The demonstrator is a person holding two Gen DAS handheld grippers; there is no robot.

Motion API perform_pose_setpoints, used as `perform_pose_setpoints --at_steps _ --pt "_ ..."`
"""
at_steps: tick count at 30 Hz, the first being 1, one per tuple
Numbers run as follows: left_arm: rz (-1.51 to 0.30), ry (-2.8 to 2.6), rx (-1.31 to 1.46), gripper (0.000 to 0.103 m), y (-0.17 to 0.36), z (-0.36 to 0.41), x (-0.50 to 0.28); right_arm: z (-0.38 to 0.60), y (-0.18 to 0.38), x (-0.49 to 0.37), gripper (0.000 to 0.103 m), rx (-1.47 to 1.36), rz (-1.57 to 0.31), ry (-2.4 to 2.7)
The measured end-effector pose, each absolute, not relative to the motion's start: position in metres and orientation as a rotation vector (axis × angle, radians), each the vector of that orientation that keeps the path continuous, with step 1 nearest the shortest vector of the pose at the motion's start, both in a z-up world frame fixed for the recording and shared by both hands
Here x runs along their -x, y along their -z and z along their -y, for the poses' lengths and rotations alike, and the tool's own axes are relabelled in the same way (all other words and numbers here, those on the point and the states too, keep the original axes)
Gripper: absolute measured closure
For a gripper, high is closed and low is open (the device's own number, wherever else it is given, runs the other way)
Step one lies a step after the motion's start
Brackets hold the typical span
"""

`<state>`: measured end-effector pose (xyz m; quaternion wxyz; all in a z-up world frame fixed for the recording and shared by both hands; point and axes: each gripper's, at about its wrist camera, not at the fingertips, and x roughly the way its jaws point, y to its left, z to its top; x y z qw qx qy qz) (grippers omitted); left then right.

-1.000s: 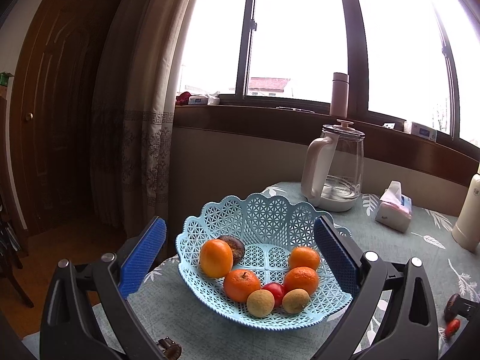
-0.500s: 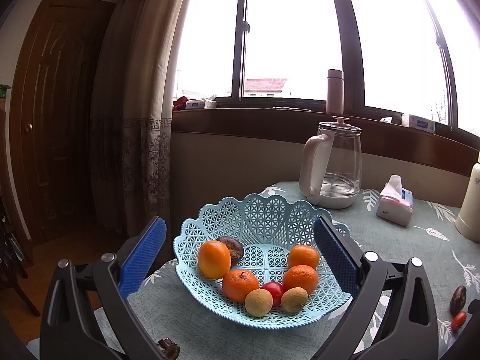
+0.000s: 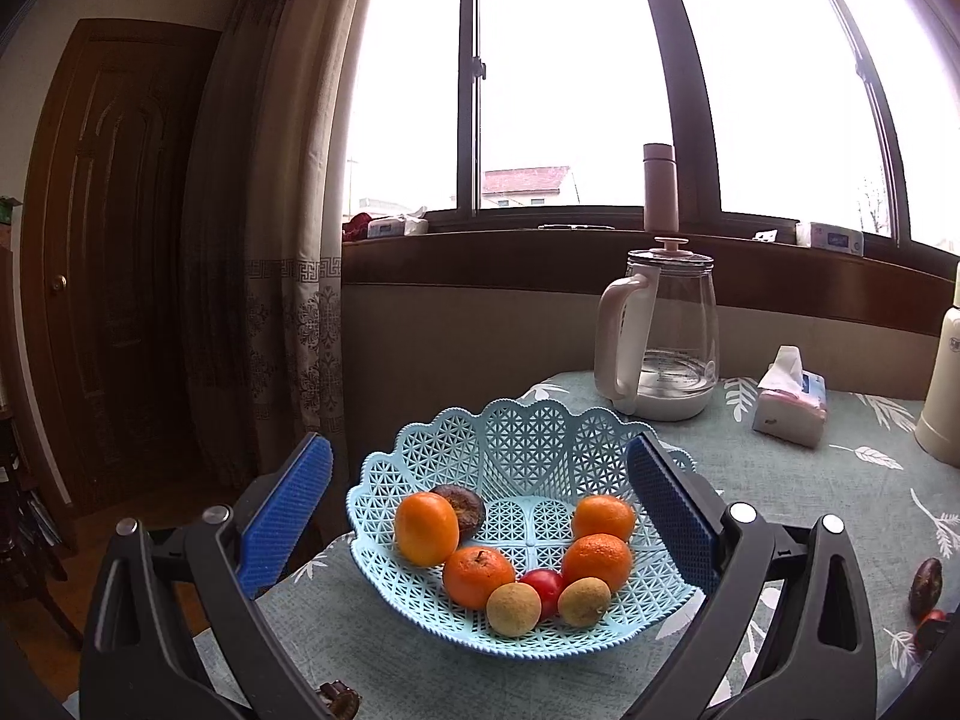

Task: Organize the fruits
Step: 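Close the right gripper around the red tomato, then grasp the dark brown round fruit with the left gripper while the right gripper holds the tomato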

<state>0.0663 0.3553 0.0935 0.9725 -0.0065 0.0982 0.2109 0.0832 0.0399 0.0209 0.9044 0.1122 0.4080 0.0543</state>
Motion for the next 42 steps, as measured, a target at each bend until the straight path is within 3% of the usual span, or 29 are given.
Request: perform_pose_setpoints --at_steps 8,14,27,42 --pt "-0.148 -0.374 -0.085 0.003 -0.102 -0.325 -0.057 -0.046 -0.022 -0.084 0.075 -0.169 -0.843 -0.123" --pt "-0.189 -0.217 -0.160 0.003 -0.105 -0.292 -0.052 -0.042 -0.032 -0.071 0.075 -0.134 -0.797 -0.112" --pt "-0.511 0.272 -0.129 0.003 -0.078 -0.199 -0.090 0.017 -0.042 -0.047 0.075 -0.221 -0.717 -0.018" --pt "-0.696 0.366 -0.147 0.003 -0.045 -0.148 -0.141 0.030 -0.039 -0.042 0.075 -0.287 -0.679 0.007"
